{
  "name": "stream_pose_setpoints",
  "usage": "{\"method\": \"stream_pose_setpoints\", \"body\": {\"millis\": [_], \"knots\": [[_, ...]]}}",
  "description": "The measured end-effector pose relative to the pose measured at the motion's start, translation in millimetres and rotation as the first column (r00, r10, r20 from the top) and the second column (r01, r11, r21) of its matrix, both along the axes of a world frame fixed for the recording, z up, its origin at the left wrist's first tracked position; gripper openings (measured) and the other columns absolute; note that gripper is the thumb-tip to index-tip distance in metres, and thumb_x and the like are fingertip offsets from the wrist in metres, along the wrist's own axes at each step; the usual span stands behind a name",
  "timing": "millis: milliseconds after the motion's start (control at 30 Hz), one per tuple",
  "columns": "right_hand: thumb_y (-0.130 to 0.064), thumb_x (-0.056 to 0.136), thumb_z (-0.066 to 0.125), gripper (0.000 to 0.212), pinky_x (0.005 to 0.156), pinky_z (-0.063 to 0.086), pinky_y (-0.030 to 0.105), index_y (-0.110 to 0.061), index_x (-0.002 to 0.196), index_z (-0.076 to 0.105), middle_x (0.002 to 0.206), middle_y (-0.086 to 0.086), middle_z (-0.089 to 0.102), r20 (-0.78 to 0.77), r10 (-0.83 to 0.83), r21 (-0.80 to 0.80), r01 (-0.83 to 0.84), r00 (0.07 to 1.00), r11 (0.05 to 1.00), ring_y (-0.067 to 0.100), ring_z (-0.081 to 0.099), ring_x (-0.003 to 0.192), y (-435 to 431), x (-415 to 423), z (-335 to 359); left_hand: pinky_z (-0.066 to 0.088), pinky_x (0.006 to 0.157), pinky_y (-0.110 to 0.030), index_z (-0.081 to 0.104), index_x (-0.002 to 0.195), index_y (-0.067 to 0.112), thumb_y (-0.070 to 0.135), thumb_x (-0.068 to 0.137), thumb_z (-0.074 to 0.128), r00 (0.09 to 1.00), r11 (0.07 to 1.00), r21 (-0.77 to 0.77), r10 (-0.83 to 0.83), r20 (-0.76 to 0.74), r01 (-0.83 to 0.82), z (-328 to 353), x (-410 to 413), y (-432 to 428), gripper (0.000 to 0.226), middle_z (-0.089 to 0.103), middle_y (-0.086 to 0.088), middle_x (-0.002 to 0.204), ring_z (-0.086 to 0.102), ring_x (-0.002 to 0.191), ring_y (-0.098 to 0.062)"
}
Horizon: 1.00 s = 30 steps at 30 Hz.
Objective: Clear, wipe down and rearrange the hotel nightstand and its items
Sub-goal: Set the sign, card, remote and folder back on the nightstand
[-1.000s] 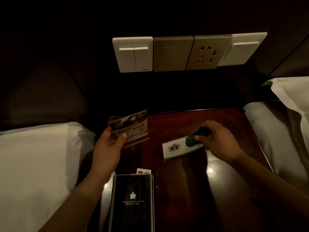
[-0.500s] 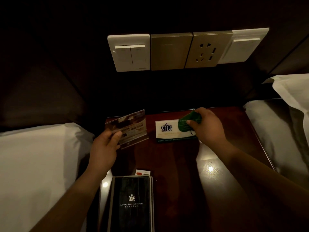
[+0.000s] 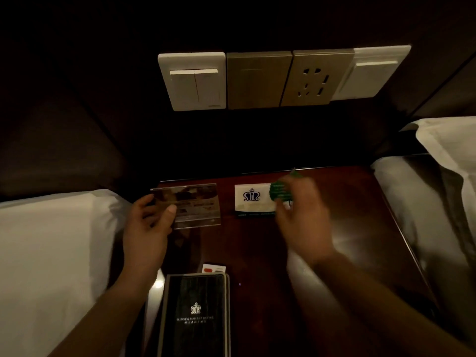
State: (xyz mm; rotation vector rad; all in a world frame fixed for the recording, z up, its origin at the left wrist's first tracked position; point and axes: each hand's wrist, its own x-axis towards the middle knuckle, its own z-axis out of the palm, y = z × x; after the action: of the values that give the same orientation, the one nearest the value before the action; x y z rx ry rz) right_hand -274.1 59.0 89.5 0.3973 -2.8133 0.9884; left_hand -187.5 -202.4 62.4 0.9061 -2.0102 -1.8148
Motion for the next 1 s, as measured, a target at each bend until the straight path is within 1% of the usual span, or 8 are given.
{"method": "stream_pose_setpoints", "body": {"millis": [100,200,367,533,633,733,833,1000], "knots": [[-0.017,0.090,0.059,0.061,0.090,0.054,0.034,-0.030,0.145,0.034,0.134,-0.003,0.052,0.189,0.247,-0.137,-0.224,0.950,0.965,0.014,0.060,0.108,-45.4,32.3,-8.1,0.051,0.101,-0.051,0.042,0.141,0.031,0.038,0.084,0.075,0.996,0.996,-0.018,0.090,0.027,-0.090,6.3,8.1,19.4,0.067,0.056,0.000,0.135,0.059,0.120,-0.018],[-0.019,0.093,0.058,0.066,0.102,0.046,0.033,-0.030,0.150,0.027,0.140,-0.004,0.047,0.307,0.274,-0.266,-0.194,0.911,0.944,0.012,0.048,0.126,-78.6,41.3,-14.5,0.049,0.104,-0.048,0.032,0.149,0.039,0.058,0.073,0.068,0.998,0.998,0.039,0.057,-0.010,-0.057,25.3,13.2,39.4,0.086,0.053,0.009,0.141,0.057,0.125,-0.011],[-0.010,0.091,0.058,0.055,0.097,0.049,0.038,-0.025,0.140,0.040,0.131,-0.005,0.049,0.311,0.261,-0.274,-0.177,0.914,0.945,0.014,0.048,0.121,-85.2,50.9,-16.5,0.046,0.106,-0.047,0.027,0.150,0.045,0.075,0.063,0.071,0.981,0.981,0.086,-0.167,-0.100,0.176,51.4,5.4,52.3,0.102,0.060,0.013,0.137,0.059,0.125,-0.009],[-0.001,0.088,0.053,0.050,0.092,0.051,0.041,-0.025,0.132,0.047,0.127,-0.002,0.050,0.364,0.254,-0.298,-0.147,0.896,0.943,0.018,0.053,0.115,-84.8,63.4,-17.3,0.048,0.104,-0.041,0.012,0.152,0.050,0.061,0.060,0.078,0.976,0.976,0.032,-0.213,-0.031,0.214,49.7,-4.3,57.3,0.114,0.053,0.010,0.144,0.056,0.128,-0.010],[0.001,0.084,0.051,0.053,0.090,0.050,0.041,-0.018,0.133,0.047,0.127,0.002,0.048,0.338,0.381,-0.255,-0.306,0.860,0.917,0.022,0.050,0.115,-88.8,79.5,-19.3,0.056,0.090,-0.024,0.040,0.145,0.037,0.038,0.081,0.078,0.975,0.976,-0.014,-0.219,-0.036,0.218,38.8,-2.5,50.8,0.075,0.067,0.012,0.127,0.064,0.114,-0.003],[-0.005,0.087,0.053,0.057,0.090,0.048,0.030,-0.028,0.138,0.042,0.133,-0.005,0.046,0.311,0.460,-0.223,-0.407,0.832,0.886,0.015,0.045,0.116,-89.3,85.5,-23.1,0.055,0.073,-0.013,0.068,0.114,0.039,0.024,0.096,0.062,0.988,0.984,-0.090,-0.155,0.006,0.155,31.8,4.8,34.4,0.024,0.075,0.018,0.099,0.070,0.090,0.002],[-0.012,0.090,0.057,0.053,0.093,0.043,0.023,-0.034,0.138,0.044,0.129,-0.008,0.053,0.296,0.326,-0.212,-0.271,0.898,0.939,0.007,0.047,0.113,-80.6,63.9,-25.9,0.054,0.069,-0.014,0.074,0.090,0.040,0.014,0.096,0.061,0.984,0.980,-0.085,-0.178,0.029,0.180,31.0,10.3,13.2,0.029,0.077,0.017,0.089,0.072,0.085,0.000],[-0.013,0.093,0.058,0.055,0.092,0.051,0.033,-0.022,0.144,0.040,0.132,-0.001,0.057,0.304,0.182,-0.258,-0.103,0.935,0.961,0.013,0.061,0.103,-79.6,21.9,-18.1,0.054,0.088,-0.032,0.074,0.109,0.022,0.014,0.094,0.063,0.974,0.975,0.029,-0.222,0.052,0.221,31.0,9.1,-13.4,0.020,0.079,0.003,0.102,0.073,0.098,-0.012]]}}
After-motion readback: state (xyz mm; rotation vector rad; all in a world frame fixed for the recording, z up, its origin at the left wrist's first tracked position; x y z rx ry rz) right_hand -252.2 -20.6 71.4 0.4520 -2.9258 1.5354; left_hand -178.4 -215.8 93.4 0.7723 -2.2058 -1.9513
